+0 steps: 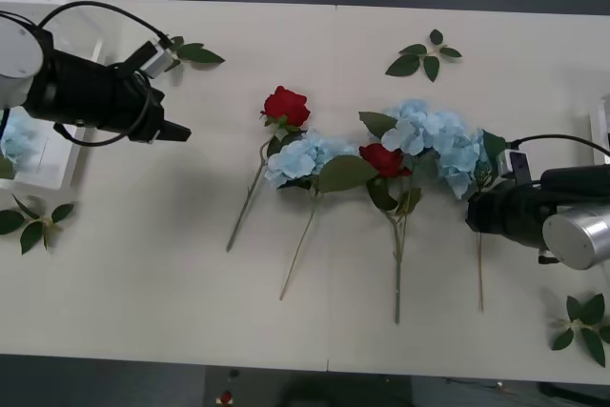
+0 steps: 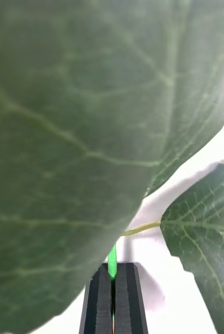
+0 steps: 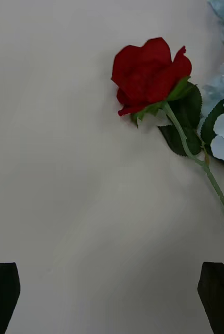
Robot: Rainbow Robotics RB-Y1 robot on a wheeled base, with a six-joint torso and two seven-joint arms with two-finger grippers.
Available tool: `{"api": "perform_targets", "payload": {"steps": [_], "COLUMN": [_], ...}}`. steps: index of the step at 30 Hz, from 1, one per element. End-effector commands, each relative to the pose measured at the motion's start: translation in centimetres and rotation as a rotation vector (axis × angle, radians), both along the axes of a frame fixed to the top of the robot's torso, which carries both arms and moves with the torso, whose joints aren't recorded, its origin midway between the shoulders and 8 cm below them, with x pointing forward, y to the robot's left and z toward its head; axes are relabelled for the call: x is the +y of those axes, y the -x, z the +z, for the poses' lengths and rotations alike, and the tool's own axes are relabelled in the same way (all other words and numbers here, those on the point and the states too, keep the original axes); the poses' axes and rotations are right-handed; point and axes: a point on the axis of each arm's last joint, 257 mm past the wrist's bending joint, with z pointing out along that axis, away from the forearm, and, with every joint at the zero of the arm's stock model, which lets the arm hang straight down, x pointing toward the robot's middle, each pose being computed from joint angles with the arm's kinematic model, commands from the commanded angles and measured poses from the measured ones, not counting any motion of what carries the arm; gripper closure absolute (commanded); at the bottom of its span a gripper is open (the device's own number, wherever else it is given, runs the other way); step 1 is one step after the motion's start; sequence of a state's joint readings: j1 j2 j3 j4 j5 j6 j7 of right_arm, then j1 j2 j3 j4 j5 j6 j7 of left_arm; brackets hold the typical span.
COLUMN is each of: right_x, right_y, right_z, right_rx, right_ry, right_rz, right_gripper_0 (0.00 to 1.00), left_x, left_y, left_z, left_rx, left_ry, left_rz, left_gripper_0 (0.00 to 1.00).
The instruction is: Put the red flowers into the right box and the blue flowers into the left box
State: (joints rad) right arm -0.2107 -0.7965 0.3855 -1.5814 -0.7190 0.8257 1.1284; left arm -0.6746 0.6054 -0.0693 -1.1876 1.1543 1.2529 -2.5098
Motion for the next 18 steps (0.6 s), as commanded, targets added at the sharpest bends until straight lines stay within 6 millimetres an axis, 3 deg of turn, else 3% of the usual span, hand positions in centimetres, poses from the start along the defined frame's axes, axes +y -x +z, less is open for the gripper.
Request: {"api": "perform_targets", "payload": {"steps": [1, 6, 10, 18], "right_x": [0.5, 0.1, 0.7, 4.5], "right_y": [-0.1, -0.4, 0.7, 3.8], "right_z": [-0.1, 3.1, 6.8, 15.6], "right_rx": [-0.009, -0.071, -0.136, -0.323], "right_ry": [0.037, 0.065, 0.037, -0.018], "right_rz": [0.059, 0.107, 0.167, 0.353], "right_gripper_0": [1.00, 1.00, 1.00, 1.00], "left_x": [-3.1, -7.0, -10.1, -13.3], "left_y": [-0.9, -0.8, -0.5, 0.6], "left_z": [-0.2, -2.8, -4.5, -6.2], "left_rx": [-0.032, 0.005, 0.022, 0.073], "left_ry": [-0.083, -0.115, -0.146, -0.164], "left_rz": [-0.035, -0.012, 0.002, 0.031], "left_gripper_0": [0.00, 0.00, 0.00, 0.00]}}
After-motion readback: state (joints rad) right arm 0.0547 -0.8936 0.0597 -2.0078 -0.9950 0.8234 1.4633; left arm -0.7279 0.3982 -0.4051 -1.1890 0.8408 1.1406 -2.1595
